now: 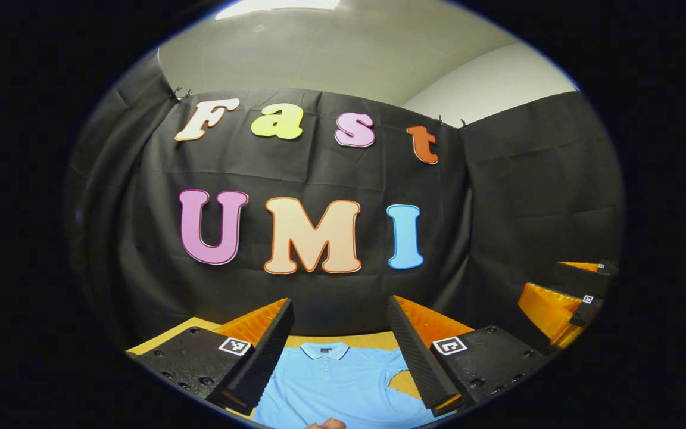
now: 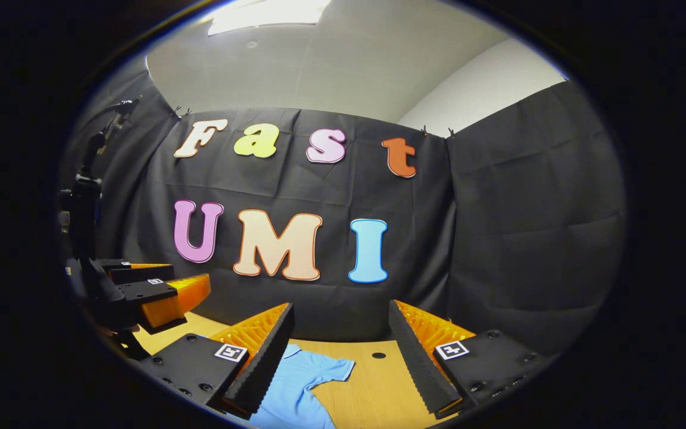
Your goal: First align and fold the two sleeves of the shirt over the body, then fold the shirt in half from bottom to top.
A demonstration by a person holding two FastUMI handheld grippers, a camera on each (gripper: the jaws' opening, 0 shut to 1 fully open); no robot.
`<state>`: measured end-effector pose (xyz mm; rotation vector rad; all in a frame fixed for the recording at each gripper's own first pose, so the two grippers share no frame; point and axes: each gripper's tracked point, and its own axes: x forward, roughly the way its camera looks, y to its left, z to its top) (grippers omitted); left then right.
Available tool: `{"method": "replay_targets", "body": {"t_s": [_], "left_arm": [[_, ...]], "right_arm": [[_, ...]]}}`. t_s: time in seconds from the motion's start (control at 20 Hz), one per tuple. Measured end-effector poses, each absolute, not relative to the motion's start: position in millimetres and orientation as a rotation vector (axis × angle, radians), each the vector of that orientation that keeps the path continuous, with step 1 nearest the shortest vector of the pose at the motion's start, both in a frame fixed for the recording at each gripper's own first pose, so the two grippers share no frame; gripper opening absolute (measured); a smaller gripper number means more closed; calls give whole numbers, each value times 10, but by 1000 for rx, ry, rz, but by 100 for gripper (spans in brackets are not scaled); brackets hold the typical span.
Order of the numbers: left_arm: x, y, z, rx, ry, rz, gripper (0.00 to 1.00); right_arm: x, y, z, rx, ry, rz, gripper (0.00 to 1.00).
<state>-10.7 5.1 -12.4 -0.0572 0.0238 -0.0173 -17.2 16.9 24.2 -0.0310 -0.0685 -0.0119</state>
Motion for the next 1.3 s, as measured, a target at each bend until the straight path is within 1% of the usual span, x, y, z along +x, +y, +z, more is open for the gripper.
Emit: {"method": "replay_targets", "body": {"t_s": [0.1,0.15,0.25,0.35,0.55,0.7,0.8,0.95,1.05,1.1,1.3], "left_arm": [[-144,67,-132,-56,25,-4,94],[-158,73,-127,-58,23,1,94],[-198,94,-134,-49,22,13,94],[-233,138,-140,-35,19,26,94],[-221,232,-188,-32,22,43,94],[-122,344,-209,-34,14,34,94],[-25,471,-213,-40,10,37,94],[131,654,-290,-46,24,37,94],[223,811,-361,-33,36,47,94],[275,879,-397,-31,42,53,94],[438,1084,-567,-38,68,78,95]], "right_arm": [[-200,159,212,-30,-61,-4,98],[-208,146,208,-31,-60,-3,100],[-238,136,227,-29,-68,4,98],[-255,150,214,-27,-79,18,100],[-154,202,80,-13,-75,34,98],[140,258,-126,-18,-45,25,98],[374,402,-317,-8,-13,42,99],[857,447,-570,-3,19,21,98],[1145,448,-738,-29,34,4,100],[1287,440,-829,-41,46,-5,99],[1816,393,-1313,-61,117,-34,99]]}}
